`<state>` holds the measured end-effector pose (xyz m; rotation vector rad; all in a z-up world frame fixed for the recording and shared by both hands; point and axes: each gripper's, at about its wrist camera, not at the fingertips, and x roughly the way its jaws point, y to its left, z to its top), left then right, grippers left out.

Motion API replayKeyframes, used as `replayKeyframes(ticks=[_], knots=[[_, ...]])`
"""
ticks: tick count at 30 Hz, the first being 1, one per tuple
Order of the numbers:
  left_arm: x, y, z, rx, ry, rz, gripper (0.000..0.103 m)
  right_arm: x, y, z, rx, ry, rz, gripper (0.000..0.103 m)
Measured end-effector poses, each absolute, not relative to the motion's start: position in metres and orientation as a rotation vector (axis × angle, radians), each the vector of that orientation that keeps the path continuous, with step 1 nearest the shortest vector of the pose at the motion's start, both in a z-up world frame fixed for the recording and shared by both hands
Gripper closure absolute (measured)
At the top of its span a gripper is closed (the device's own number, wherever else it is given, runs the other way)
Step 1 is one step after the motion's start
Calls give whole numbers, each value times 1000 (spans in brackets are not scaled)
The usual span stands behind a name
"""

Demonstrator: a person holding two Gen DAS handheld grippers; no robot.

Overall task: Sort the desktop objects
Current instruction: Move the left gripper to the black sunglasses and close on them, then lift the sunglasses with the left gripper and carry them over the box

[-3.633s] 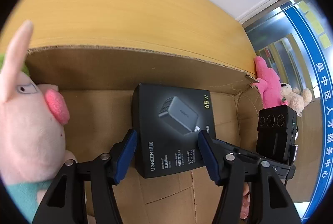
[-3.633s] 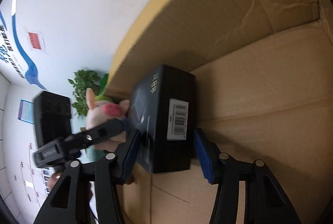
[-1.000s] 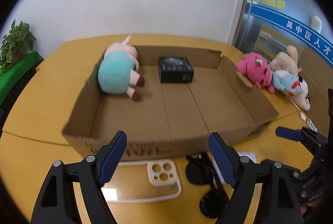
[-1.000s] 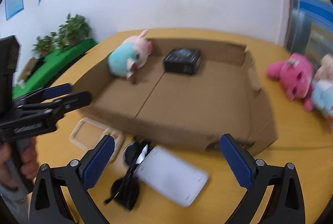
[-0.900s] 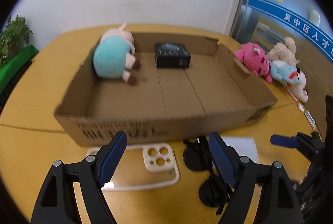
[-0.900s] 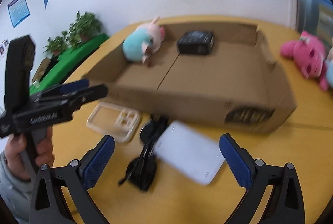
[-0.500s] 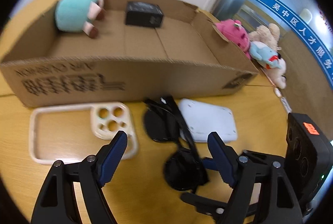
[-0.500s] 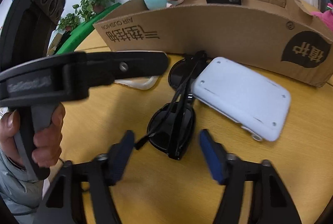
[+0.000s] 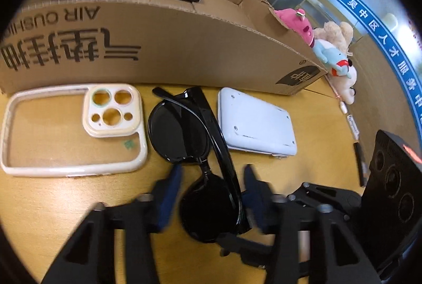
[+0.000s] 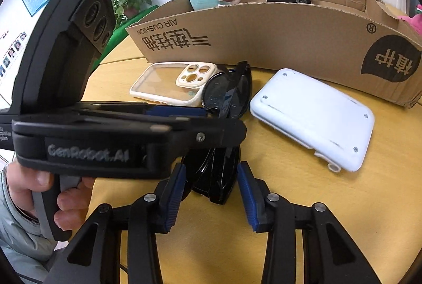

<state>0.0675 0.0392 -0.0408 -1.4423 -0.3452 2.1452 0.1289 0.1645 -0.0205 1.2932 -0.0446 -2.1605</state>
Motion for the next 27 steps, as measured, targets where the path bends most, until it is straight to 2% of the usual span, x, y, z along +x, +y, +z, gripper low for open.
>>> replayKeyframes(ticks=[3,4,5,6,7,17,21,23,27], knots=[[67,35,-42,-1428,-366,2163,73,131,160,-21,1287,-35,-2144,66],[67,34,-42,-1421,-369,2164,78,132,159,-21,1285,-37,-2140,68],[68,34,-39,-1398,-384,2154,96,133,159,-21,1283,-41,-2137,69],[68,35,-38,-1397,-401,2128,96,133,159,-22,1284,-45,-2132,77],[68,37,-38,-1399,-389,2136,96,133,159,-23,1288,-59,-2121,78],[77,40,-25,-1356,-357,2199,96,136,166,-23,1283,-120,-2124,80],[80,42,-9,-1300,-341,2238,96,135,173,-17,1258,-147,-2151,86],[80,43,-2,-1278,-345,2236,96,134,178,-12,1238,-169,-2157,95],[79,48,13,-1234,-338,2247,96,135,184,0,1197,-192,-2174,96]])
